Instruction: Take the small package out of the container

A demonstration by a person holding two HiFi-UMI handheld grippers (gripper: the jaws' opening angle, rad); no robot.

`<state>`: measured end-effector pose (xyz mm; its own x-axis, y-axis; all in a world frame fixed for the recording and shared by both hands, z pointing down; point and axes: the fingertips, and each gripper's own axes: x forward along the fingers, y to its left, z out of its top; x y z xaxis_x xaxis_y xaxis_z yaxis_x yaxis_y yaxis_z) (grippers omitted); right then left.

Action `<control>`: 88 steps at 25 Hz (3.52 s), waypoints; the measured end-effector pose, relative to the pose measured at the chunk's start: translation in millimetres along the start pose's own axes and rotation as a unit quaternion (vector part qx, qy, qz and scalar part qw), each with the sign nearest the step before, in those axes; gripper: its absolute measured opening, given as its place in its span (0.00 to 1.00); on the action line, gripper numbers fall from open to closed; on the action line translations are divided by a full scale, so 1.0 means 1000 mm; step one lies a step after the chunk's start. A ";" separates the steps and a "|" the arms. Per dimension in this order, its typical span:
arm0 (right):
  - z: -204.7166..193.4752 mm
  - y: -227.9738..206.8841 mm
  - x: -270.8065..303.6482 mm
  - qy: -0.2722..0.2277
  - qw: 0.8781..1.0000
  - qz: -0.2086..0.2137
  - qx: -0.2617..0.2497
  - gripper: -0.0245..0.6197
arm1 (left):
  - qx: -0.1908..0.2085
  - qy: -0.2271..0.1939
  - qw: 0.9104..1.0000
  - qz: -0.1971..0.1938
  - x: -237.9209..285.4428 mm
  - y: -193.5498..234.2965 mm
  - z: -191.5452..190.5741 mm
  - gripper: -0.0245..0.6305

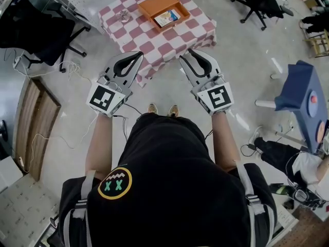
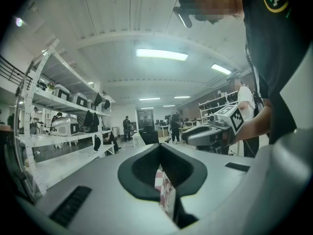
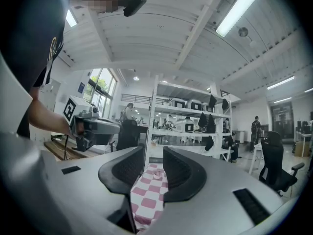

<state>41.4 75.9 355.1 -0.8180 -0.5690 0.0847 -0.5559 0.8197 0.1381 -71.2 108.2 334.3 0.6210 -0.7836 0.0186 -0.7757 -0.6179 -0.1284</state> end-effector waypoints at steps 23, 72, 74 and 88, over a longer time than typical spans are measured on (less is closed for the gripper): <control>-0.005 -0.010 0.003 0.001 0.999 0.005 0.033 0.74 | -0.015 -0.001 1.000 0.004 0.008 0.000 0.006 0.07; -0.038 -0.041 -0.049 0.014 0.998 0.040 0.044 0.96 | 0.005 0.024 1.000 0.011 0.050 -0.065 0.008 0.07; -0.042 -0.044 -0.047 0.016 0.998 0.040 0.049 0.96 | 0.006 0.028 0.999 0.014 0.051 -0.061 0.004 0.07; -0.066 -0.094 0.020 0.037 0.998 0.019 0.051 0.96 | -0.014 0.020 1.000 -0.002 0.105 0.011 -0.018 0.07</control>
<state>87.4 -17.1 408.5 -0.8271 -0.5382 0.1617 -0.5405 0.8407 0.0333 -16.2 18.1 352.6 0.6192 -0.7830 0.0594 -0.7766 -0.6218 -0.1014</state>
